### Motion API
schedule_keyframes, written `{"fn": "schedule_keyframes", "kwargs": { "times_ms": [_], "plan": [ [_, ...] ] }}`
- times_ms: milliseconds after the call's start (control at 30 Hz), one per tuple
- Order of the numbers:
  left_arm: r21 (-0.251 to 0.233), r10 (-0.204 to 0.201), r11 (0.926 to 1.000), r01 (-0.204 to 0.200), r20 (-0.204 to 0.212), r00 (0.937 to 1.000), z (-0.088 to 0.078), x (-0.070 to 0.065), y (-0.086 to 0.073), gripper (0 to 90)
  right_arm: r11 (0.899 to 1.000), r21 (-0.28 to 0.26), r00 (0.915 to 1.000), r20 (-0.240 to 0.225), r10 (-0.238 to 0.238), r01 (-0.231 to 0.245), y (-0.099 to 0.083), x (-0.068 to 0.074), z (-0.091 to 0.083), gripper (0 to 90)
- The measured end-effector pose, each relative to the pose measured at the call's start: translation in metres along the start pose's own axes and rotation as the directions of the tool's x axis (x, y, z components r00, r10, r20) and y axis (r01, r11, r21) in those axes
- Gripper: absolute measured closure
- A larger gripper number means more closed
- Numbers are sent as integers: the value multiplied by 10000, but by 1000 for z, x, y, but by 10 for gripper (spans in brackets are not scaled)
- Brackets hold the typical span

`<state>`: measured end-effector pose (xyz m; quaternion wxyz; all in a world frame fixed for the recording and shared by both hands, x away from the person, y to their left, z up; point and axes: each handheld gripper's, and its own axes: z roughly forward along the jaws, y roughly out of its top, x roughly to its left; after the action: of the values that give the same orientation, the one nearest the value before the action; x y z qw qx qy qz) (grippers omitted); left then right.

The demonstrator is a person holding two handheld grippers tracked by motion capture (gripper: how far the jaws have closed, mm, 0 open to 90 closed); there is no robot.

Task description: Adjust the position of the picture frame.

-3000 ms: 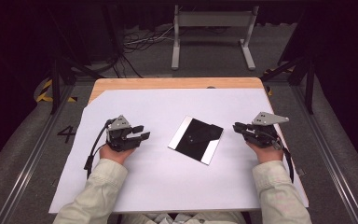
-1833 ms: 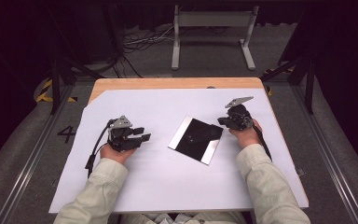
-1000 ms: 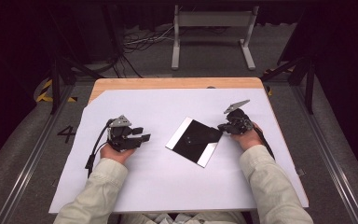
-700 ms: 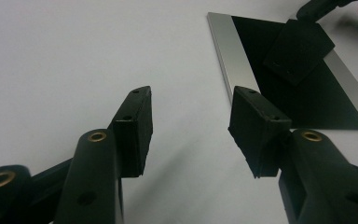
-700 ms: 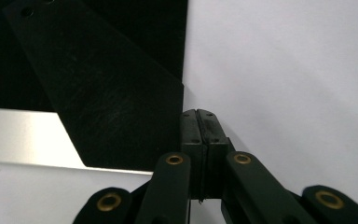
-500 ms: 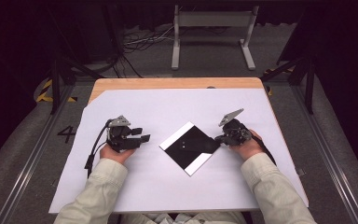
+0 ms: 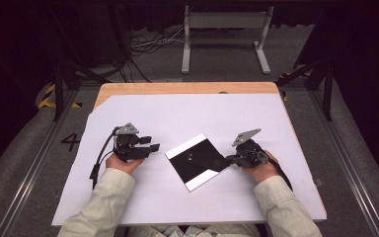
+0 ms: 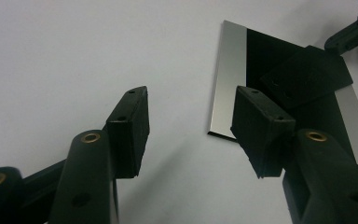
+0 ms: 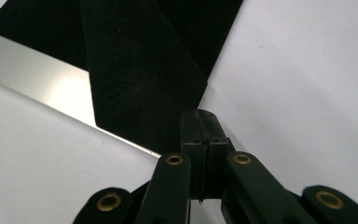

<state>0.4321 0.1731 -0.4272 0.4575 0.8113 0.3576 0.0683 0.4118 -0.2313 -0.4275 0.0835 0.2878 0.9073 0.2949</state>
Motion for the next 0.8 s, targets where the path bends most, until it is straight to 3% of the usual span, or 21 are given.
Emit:
{"fn": "schedule_keyframes", "kwargs": {
  "times_ms": [167, 433, 633, 800],
  "plan": [
    [-125, -114, 9999, 115, 88, 9999, -1, -3, 2, 469, 9998, 60, 9995, -266, -163, 165, -3, 13, -2, 896],
    [-247, 69, 9997, -65, 185, 9998, -3, -6, 5, 469, 9988, 39, 9962, -721, -479, 483, -2, 32, 1, 896],
    [-285, -86, 9996, 93, 267, 9996, -4, -7, 5, 466, 9945, -15, 9880, -1142, -1041, 1046, 2, 48, 5, 896],
    [-205, 175, 9996, -171, 187, 9997, -9, -9, 4, 464, 9912, -93, 9823, -1326, -1321, 1321, 5, 57, 6, 895]
  ]
}}
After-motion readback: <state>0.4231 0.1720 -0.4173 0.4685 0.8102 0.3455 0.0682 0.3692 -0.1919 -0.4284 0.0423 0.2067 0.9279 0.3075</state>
